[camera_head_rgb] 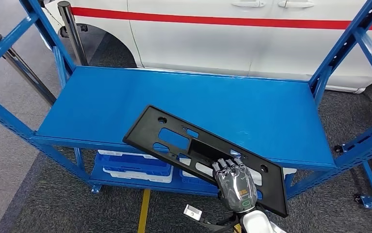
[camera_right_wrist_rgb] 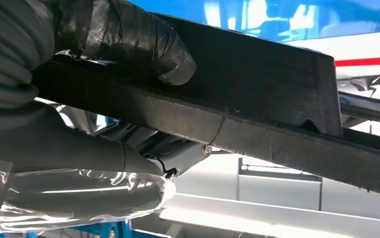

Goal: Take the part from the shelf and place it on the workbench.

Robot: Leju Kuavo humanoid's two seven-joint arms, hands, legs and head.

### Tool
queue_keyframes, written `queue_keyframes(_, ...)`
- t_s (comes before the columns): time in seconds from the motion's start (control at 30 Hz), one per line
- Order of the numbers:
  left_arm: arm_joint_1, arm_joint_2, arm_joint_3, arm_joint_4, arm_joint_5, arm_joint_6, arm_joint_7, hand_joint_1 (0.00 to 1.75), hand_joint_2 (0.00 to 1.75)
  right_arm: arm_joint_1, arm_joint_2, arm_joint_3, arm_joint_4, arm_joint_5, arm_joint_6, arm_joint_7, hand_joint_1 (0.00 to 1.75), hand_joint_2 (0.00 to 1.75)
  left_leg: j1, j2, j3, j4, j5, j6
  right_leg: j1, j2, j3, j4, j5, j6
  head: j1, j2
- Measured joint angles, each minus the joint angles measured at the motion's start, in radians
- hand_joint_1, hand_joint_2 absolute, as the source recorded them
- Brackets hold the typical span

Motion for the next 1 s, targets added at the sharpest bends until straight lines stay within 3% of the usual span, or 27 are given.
queue_keyframes(0.03, -0.001, 0.000, 0.000, 0.000, 0.000, -0.001, 0.000, 0.00, 1.75, 0.000, 0.000, 0.000, 0.000, 0.000, 0.000, 0.000, 1.75, 1.75, -0.003, 0.000, 0.011, -0.028, -0.005, 0.004, -0.001, -0.001, -0.002, -0.004, 0.012, 0.006, 0.000, 0.000)
queue_keyframes(0.1, 0.000, 0.000, 0.001, 0.000, 0.000, -0.004, 0.000, 0.00, 1.75, 0.002, -0.001, 0.000, 0.000, 0.000, 0.001, 0.000, 1.75, 1.75, -0.002, 0.003, -0.003, -0.037, 0.016, 0.014, -0.002, -0.001, -0.006, -0.012, 0.025, 0.019, 0.000, 0.000)
queue_keyframes(0.13, 0.000, -0.001, 0.001, 0.000, 0.000, -0.005, 0.000, 0.00, 1.75, 0.002, -0.002, 0.000, 0.000, 0.000, 0.001, 0.000, 1.75, 1.75, 0.001, 0.005, -0.013, -0.041, 0.031, 0.020, -0.003, 0.001, -0.012, -0.003, 0.006, 0.024, 0.001, 0.000)
queue_keyframes(0.17, 0.001, -0.001, 0.001, 0.001, 0.000, -0.006, 0.001, 0.00, 1.75, 0.003, -0.002, 0.000, 0.000, 0.000, 0.001, 0.001, 1.75, 1.75, 0.003, 0.009, -0.026, -0.043, 0.046, 0.026, -0.004, 0.003, -0.022, 0.023, -0.034, 0.029, 0.001, 0.000)
queue_keyframes(0.23, 0.001, -0.001, 0.001, 0.001, 0.000, -0.009, 0.001, 0.00, 1.75, 0.004, -0.003, 0.000, 0.000, 0.000, 0.001, 0.002, 1.75, 1.75, 0.003, 0.012, -0.056, -0.041, 0.071, 0.034, -0.008, 0.006, -0.044, 0.131, -0.147, 0.036, 0.001, 0.000)
queue_keyframes(0.27, 0.001, -0.001, 0.001, 0.001, 0.000, -0.010, 0.001, 0.00, 1.75, 0.004, -0.004, 0.000, 0.000, 0.000, 0.001, 0.002, 1.75, 1.75, 0.003, 0.013, -0.073, -0.038, 0.082, 0.035, -0.009, 0.006, -0.051, 0.194, -0.182, 0.039, 0.000, 0.000)
queue_keyframes(0.3, 0.001, -0.001, 0.001, 0.001, -0.001, -0.011, 0.001, 0.00, 1.75, 0.004, -0.004, 0.000, 0.000, 0.000, 0.001, 0.002, 1.75, 1.75, 0.003, 0.013, -0.091, -0.033, 0.094, 0.035, -0.009, 0.006, -0.050, 0.244, -0.188, 0.041, 0.000, 0.000)
queue_keyframes(0.33, 0.001, -0.001, 0.001, 0.001, -0.001, -0.012, 0.001, 0.00, 1.75, 0.004, -0.004, 0.000, 0.001, 0.000, 0.001, 0.002, 1.75, 1.75, 0.003, 0.013, -0.111, -0.027, 0.104, 0.033, -0.010, 0.006, -0.038, 0.269, -0.169, 0.043, 0.000, 0.000)
queue_keyframes(0.37, 0.001, -0.001, 0.001, 0.001, -0.002, -0.012, 0.001, 0.00, 1.75, 0.004, -0.004, 0.000, 0.001, 0.000, 0.001, 0.003, 1.75, 1.75, 0.003, 0.014, -0.131, -0.019, 0.112, 0.030, -0.012, 0.006, -0.011, 0.262, -0.138, 0.044, 0.000, 0.000)
queue_keyframes(0.4, 0.001, -0.002, 0.001, 0.001, -0.002, -0.013, 0.001, 0.00, 1.75, 0.004, -0.005, 0.000, 0.001, 0.000, 0.001, 0.006, 1.75, 1.75, 0.004, 0.014, -0.149, -0.009, 0.120, 0.026, -0.014, 0.006, 0.034, 0.220, -0.115, 0.044, 0.000, 0.000)
queue_keyframes(0.43, 0.001, -0.002, 0.001, 0.001, -0.003, -0.013, 0.001, 0.00, 1.75, 0.005, -0.007, 0.000, 0.000, 0.000, 0.000, 0.012, 1.75, 1.75, 0.003, 0.013, -0.164, 0.001, 0.125, 0.022, -0.014, 0.006, 0.088, 0.152, -0.116, 0.042, 0.000, 0.000)
queue_keyframes(0.5, 0.001, -0.003, 0.001, 0.001, -0.005, -0.013, 0.002, 0.00, 1.75, 0.009, -0.015, 0.000, -0.005, 0.000, -0.002, 0.034, 1.75, 1.75, 0.001, 0.012, -0.183, 0.014, 0.137, 0.012, -0.010, 0.007, 0.169, 0.028, -0.151, 0.033, 0.000, 0.000)
queue_keyframes(0.53, 0.002, -0.004, 0.002, 0.001, -0.004, -0.012, 0.002, 0.00, 1.75, 0.014, -0.022, 0.001, -0.009, 0.000, -0.004, 0.047, 1.75, 1.75, 0.001, 0.011, -0.189, 0.015, 0.146, 0.006, -0.005, 0.008, 0.182, -0.002, -0.165, 0.027, 0.000, 0.000)
queue_keyframes(0.6, 0.004, -0.005, 0.003, 0.001, 0.000, -0.009, 0.001, 0.00, 1.75, 0.026, -0.037, 0.001, -0.015, 0.000, -0.008, 0.067, 1.75, 1.75, 0.003, 0.010, -0.197, 0.016, 0.156, -0.006, -0.005, 0.005, 0.171, -0.012, -0.154, 0.009, 0.000, 0.000)
queue_keyframes(0.63, 0.006, -0.005, 0.004, 0.001, 0.003, -0.007, 0.000, 0.00, 1.75, 0.032, -0.044, 0.002, -0.018, 0.000, -0.009, 0.076, 1.75, 1.75, 0.005, 0.009, -0.205, 0.027, 0.139, -0.012, -0.006, 0.003, 0.162, -0.013, -0.143, -0.001, 0.000, 0.000)
queue_keyframes(0.7, 0.008, -0.006, 0.007, 0.001, 0.006, -0.004, 0.000, 0.00, 1.75, 0.042, -0.054, 0.003, -0.024, 0.000, -0.012, 0.091, 1.75, 1.75, 0.009, 0.007, -0.230, 0.101, 0.056, -0.021, -0.007, 0.000, 0.141, -0.015, -0.122, -0.018, -0.001, 0.000)
queue_keyframes(0.77, 0.009, -0.006, 0.007, 0.001, 0.006, -0.003, -0.001, 0.00, 1.75, 0.055, -0.058, 0.003, -0.029, 0.000, -0.022, 0.093, 1.75, 1.75, 0.011, 0.007, -0.256, 0.225, -0.031, -0.027, -0.004, 0.000, 0.113, -0.010, -0.104, -0.024, -0.001, 0.000)
queue_keyframes(0.8, 0.009, -0.006, 0.007, 0.001, 0.006, -0.003, -0.002, 0.00, 1.75, 0.064, -0.057, 0.003, -0.030, -0.004, -0.031, 0.083, 1.75, 1.75, 0.011, 0.007, -0.258, 0.272, -0.046, -0.030, -0.003, -0.001, 0.098, -0.007, -0.095, -0.024, -0.001, 0.000)
queue_keyframes(0.83, 0.009, -0.006, 0.007, 0.001, 0.006, -0.002, -0.002, 0.00, 1.75, 0.075, -0.053, 0.003, -0.031, -0.014, -0.040, 0.065, 1.75, 1.75, 0.011, 0.007, -0.246, 0.290, -0.038, -0.030, -0.001, -0.002, 0.084, -0.003, -0.087, -0.024, -0.001, 0.000)
queue_keyframes(0.87, 0.009, -0.007, 0.007, 0.001, 0.003, 0.000, -0.003, 0.00, 1.75, 0.088, -0.045, 0.002, -0.032, -0.035, -0.048, 0.041, 1.75, 1.75, 0.011, 0.006, -0.217, 0.271, -0.013, -0.028, 0.000, -0.003, 0.070, 0.001, -0.079, -0.023, -0.001, 0.000)
queue_keyframes(0.93, 0.006, -0.014, 0.008, 0.001, -0.006, 0.014, 0.002, 0.00, 1.75, 0.111, -0.019, -0.002, -0.037, -0.122, -0.060, -0.021, 1.75, 1.75, 0.008, 0.005, -0.119, 0.147, 0.027, -0.016, 0.003, -0.002, 0.047, 0.007, -0.063, -0.020, -0.001, 0.000)
queue_keyframes(1.0, 0.000, -0.028, 0.007, 0.001, -0.015, 0.033, 0.006, 0.00, 1.75, 0.125, 0.012, -0.006, -0.043, -0.271, -0.061, -0.094, 1.75, 1.75, 0.001, 0.003, -0.039, 0.018, 0.025, -0.005, 0.003, -0.003, 0.034, 0.007, -0.045, -0.011, -0.001, 0.000)
